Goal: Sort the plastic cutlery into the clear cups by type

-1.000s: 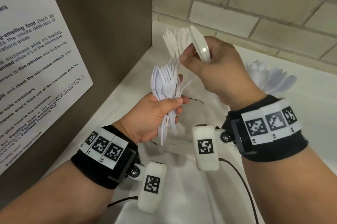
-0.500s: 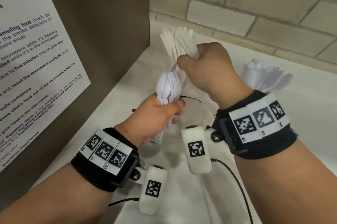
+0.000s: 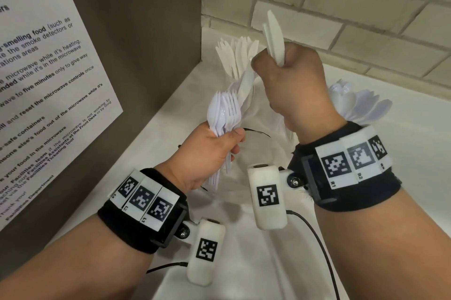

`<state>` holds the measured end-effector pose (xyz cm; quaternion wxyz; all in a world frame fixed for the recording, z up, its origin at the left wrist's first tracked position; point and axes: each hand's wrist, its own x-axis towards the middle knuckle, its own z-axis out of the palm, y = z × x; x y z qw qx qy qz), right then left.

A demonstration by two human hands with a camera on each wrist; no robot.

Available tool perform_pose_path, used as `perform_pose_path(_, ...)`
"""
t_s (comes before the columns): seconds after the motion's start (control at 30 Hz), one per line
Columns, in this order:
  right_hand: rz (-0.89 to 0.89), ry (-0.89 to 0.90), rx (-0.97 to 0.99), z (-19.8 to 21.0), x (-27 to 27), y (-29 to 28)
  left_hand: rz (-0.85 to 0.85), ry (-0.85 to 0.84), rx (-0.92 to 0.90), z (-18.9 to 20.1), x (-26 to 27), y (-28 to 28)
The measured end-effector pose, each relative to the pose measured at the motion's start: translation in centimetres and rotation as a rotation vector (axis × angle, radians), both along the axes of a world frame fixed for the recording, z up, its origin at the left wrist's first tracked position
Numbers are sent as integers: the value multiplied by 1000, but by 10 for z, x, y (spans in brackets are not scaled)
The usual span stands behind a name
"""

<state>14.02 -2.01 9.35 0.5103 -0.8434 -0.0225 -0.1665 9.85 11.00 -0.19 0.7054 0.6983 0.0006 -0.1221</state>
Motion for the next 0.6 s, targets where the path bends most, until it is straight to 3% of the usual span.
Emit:
perform_pose_path(0.17, -12, -129, -205, -3, -3, 0, 1, 6, -14, 3, -2, -2)
perform_pose_path(0.3, -20, -134, -317, -5, -2, -1, -7, 1, -9, 7, -1, -2)
perform_pose_path(0.6, 39, 0, -121, -10, -3, 0, -10, -61, 5, 13, 2, -4)
